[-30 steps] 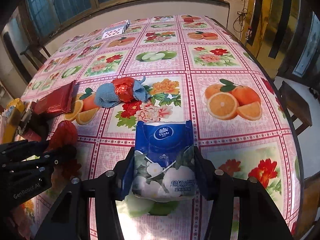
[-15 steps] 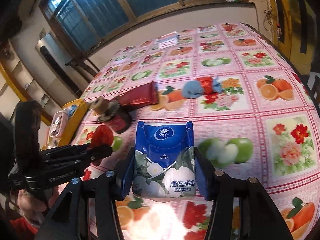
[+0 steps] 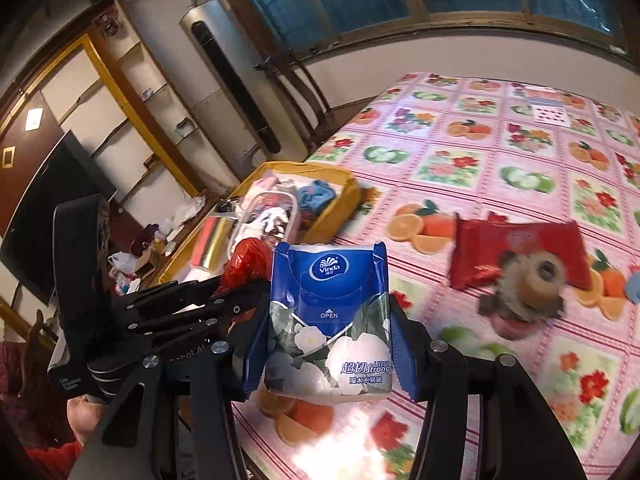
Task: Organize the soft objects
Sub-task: 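Carry both items into the box and open both tools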
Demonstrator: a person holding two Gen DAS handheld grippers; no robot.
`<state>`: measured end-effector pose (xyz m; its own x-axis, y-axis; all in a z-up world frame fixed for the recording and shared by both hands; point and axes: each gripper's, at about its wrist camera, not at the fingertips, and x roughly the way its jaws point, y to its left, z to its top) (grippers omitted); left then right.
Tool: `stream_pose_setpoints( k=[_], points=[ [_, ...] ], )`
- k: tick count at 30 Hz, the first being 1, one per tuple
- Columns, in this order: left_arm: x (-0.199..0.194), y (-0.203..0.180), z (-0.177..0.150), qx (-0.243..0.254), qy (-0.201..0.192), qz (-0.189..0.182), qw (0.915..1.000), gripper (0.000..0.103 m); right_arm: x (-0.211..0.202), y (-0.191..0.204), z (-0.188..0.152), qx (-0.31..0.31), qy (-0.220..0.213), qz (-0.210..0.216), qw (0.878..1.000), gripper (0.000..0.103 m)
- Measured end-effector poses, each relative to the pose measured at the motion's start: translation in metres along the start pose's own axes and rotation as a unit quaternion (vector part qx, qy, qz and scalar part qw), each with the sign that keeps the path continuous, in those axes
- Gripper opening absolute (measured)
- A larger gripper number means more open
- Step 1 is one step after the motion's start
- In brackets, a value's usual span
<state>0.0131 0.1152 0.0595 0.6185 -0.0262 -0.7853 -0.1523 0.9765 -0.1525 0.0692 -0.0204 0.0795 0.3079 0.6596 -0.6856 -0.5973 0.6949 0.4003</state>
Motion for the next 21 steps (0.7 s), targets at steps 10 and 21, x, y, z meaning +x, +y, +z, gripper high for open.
stream_pose_setpoints(
  k=[10, 21],
  points=[
    [0.012, 0.133, -0.013, -0.108, 0.007, 0.092, 0.9899, 0.032, 0.133, 0.109, 0.025, -0.071, 0.065, 0.036, 0.995, 0.054],
    [0.025, 0.164, -0.028, -0.134, -0.003, 0.161, 0.9778, 0.056, 0.138, 0.097, 0.008, -0.025, 0.064, 0.067, 0.995, 0.068]
  ],
)
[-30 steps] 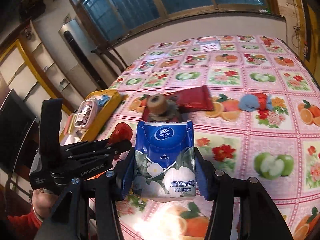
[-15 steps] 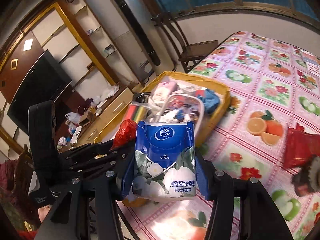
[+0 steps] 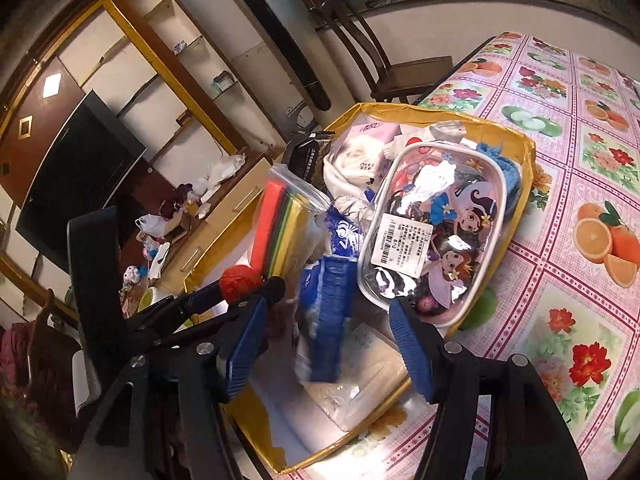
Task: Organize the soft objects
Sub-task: 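Carry both items into the box and open both tools, then withdraw both open tools from the box toward the table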
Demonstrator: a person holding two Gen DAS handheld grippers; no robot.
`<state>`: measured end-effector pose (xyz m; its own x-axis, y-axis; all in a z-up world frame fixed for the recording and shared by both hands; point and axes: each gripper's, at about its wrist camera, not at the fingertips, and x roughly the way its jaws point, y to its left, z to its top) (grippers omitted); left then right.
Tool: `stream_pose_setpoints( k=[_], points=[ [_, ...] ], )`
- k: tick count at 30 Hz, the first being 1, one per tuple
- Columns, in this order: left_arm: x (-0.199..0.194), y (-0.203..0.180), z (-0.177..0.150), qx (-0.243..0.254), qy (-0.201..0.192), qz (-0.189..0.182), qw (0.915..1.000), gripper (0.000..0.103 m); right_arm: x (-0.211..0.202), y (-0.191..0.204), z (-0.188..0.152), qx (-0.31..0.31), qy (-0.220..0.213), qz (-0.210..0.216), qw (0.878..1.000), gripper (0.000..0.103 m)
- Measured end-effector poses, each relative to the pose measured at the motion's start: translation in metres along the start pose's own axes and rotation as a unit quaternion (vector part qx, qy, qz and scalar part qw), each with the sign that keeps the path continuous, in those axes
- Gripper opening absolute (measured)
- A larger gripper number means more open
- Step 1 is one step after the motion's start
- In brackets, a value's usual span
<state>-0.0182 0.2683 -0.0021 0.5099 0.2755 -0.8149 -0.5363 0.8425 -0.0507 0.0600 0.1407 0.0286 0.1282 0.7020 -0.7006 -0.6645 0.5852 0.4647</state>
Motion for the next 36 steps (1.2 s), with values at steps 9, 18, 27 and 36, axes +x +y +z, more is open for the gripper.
stream_pose_setpoints(
  k=[9, 18, 27, 36],
  points=[
    [-0.029, -0.014, -0.008, 0.006, -0.073, 0.034, 0.9967, 0.067, -0.064, -0.014, -0.022, 0.004, -0.047, 0.014, 0.999, 0.080],
    [-0.051, -0.065, -0.016, 0.049, -0.087, -0.003, 0.9950, 0.069, -0.141, -0.065, -0.050, 0.052, -0.100, -0.024, 0.993, 0.081],
    [-0.068, -0.124, -0.019, 0.096, -0.101, -0.016, 0.9901, 0.069, -0.217, -0.122, -0.082, 0.095, -0.139, -0.087, 0.982, 0.083],
    [-0.072, -0.177, -0.021, 0.142, -0.087, -0.049, 0.9849, 0.069, -0.282, -0.209, -0.116, 0.164, -0.167, -0.181, 0.955, 0.088]
  ],
)
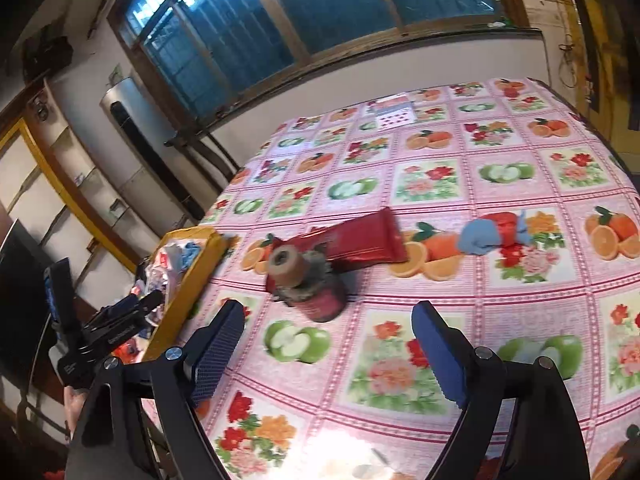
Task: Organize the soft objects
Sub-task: 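Withdraw both open tools from the box toward the table, then grasp the red snack bag with the left tool while the right tool grasps the blue knit item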
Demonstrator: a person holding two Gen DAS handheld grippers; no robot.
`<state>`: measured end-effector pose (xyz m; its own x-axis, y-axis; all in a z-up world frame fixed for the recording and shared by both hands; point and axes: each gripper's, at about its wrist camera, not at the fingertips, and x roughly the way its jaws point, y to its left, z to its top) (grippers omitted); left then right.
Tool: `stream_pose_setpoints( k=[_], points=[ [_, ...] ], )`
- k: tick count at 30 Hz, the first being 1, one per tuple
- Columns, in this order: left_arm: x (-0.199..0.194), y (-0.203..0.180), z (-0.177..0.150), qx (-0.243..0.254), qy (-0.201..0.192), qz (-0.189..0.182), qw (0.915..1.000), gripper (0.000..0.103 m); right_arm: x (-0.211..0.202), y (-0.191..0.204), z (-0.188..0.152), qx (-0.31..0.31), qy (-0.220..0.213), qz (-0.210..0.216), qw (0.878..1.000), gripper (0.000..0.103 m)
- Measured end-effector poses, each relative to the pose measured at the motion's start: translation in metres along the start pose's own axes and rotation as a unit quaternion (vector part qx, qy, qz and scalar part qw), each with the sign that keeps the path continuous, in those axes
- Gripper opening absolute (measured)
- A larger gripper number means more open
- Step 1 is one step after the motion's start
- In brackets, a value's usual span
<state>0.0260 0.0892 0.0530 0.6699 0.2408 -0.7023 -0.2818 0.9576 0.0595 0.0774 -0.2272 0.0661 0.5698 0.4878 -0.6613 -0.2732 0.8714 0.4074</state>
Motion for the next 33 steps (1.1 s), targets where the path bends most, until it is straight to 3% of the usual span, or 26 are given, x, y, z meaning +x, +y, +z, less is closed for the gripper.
stream_pose_setpoints(
  k=[5, 10, 14, 21, 26, 33],
  points=[
    [0.013, -0.034, 0.020, 0.011, 0.044, -0.087, 0.9952, 0.069, 0.008, -0.045, 0.007, 0.022, 0.010, -0.043, 0.999, 0.088],
    [0.037, -0.071, 0.045, 0.038, 0.072, -0.122, 0.9893, 0.069, 0.016, -0.079, 0.018, 0.037, 0.011, -0.079, 0.996, 0.088],
    [0.069, -0.085, 0.058, 0.037, 0.117, -0.156, 0.9801, 0.069, 0.028, -0.081, 0.023, 0.017, 0.035, -0.062, 0.997, 0.091],
    [0.103, -0.092, 0.068, 0.027, 0.141, -0.137, 0.9801, 0.068, 0.097, -0.045, 0.037, -0.120, 0.090, -0.144, 0.978, 0.091],
    [0.123, -0.098, 0.074, 0.040, 0.162, -0.141, 0.9759, 0.068, 0.147, -0.026, 0.045, -0.230, 0.111, -0.216, 0.942, 0.091],
    [0.141, -0.101, 0.087, 0.067, 0.168, -0.141, 0.9734, 0.068, 0.187, -0.024, 0.077, -0.248, 0.110, -0.215, 0.938, 0.092]
  ],
)
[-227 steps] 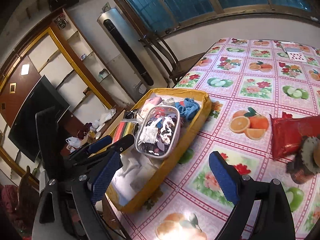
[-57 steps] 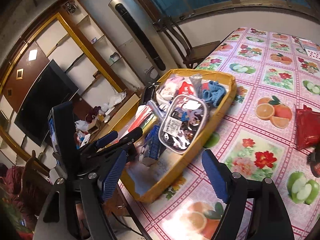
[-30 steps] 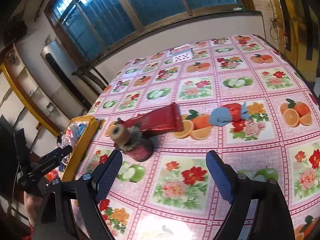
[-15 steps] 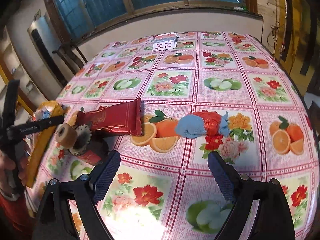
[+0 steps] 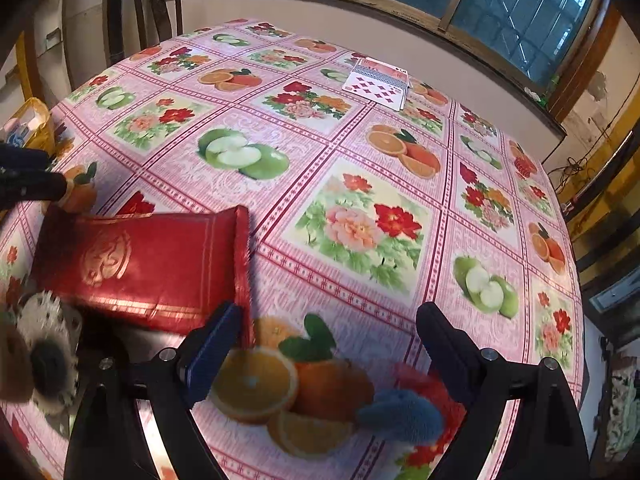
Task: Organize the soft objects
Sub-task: 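Grasp the red snack bag with the left tool while the right tool grasps the blue knit item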
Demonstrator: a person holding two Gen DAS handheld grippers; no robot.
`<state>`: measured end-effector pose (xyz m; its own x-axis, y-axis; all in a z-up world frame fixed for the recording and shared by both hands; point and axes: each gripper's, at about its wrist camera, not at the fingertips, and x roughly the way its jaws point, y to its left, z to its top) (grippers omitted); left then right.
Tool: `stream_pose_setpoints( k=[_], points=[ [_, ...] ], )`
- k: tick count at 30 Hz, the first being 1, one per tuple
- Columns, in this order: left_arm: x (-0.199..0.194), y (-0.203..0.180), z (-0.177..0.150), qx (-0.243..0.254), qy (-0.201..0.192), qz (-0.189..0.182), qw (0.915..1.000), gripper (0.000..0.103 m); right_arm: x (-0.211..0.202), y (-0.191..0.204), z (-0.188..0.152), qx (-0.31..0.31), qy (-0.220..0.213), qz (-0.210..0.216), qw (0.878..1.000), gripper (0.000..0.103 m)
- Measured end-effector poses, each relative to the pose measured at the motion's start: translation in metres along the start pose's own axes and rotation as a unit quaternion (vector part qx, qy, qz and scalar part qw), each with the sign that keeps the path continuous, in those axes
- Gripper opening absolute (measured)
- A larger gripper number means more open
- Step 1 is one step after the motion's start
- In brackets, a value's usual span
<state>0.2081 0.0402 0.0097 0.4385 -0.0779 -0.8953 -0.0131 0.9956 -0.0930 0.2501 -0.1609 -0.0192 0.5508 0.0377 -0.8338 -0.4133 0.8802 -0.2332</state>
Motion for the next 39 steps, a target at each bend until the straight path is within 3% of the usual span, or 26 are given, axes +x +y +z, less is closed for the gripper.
stream_pose_setpoints(
  k=[6, 8, 10, 13, 19, 27, 32, 37, 39],
  points=[
    [0.007, 0.004, 0.010, 0.005, 0.010, 0.001, 0.9999, 0.068, 0.023, -0.009, 0.042, 0.050, 0.010, 0.104, 0.993, 0.091],
    [0.007, 0.007, 0.011, 0.002, 0.013, -0.003, 0.9999, 0.068, 0.010, -0.016, 0.038, 0.056, 0.004, 0.125, 0.991, 0.093],
    [0.005, 0.012, 0.012, -0.007, 0.014, -0.015, 0.9998, 0.068, 0.007, -0.024, 0.024, 0.063, 0.031, 0.163, 0.984, 0.094],
    [0.005, 0.011, 0.013, -0.001, 0.011, -0.013, 0.9999, 0.068, 0.003, -0.028, 0.002, 0.066, 0.044, 0.188, 0.979, 0.094],
    [0.012, 0.006, 0.009, 0.015, 0.025, -0.016, 0.9994, 0.068, 0.020, -0.014, 0.004, 0.038, 0.059, 0.176, 0.982, 0.098],
    [0.011, 0.014, 0.011, 0.003, 0.032, -0.010, 0.9994, 0.068, 0.033, 0.013, 0.056, 0.063, 0.035, 0.225, 0.972, 0.097],
    [0.011, 0.006, 0.012, -0.003, 0.039, -0.038, 0.9985, 0.070, 0.005, -0.012, 0.034, 0.097, 0.007, 0.233, 0.968, 0.097],
    [0.021, -0.029, 0.011, 0.047, 0.055, -0.070, 0.9949, 0.071, -0.031, -0.057, -0.005, 0.152, -0.022, 0.232, 0.960, 0.097],
    [0.029, -0.040, 0.011, 0.062, 0.070, -0.066, 0.9934, 0.071, -0.043, -0.075, -0.020, 0.170, -0.030, 0.225, 0.959, 0.097]
  ],
)
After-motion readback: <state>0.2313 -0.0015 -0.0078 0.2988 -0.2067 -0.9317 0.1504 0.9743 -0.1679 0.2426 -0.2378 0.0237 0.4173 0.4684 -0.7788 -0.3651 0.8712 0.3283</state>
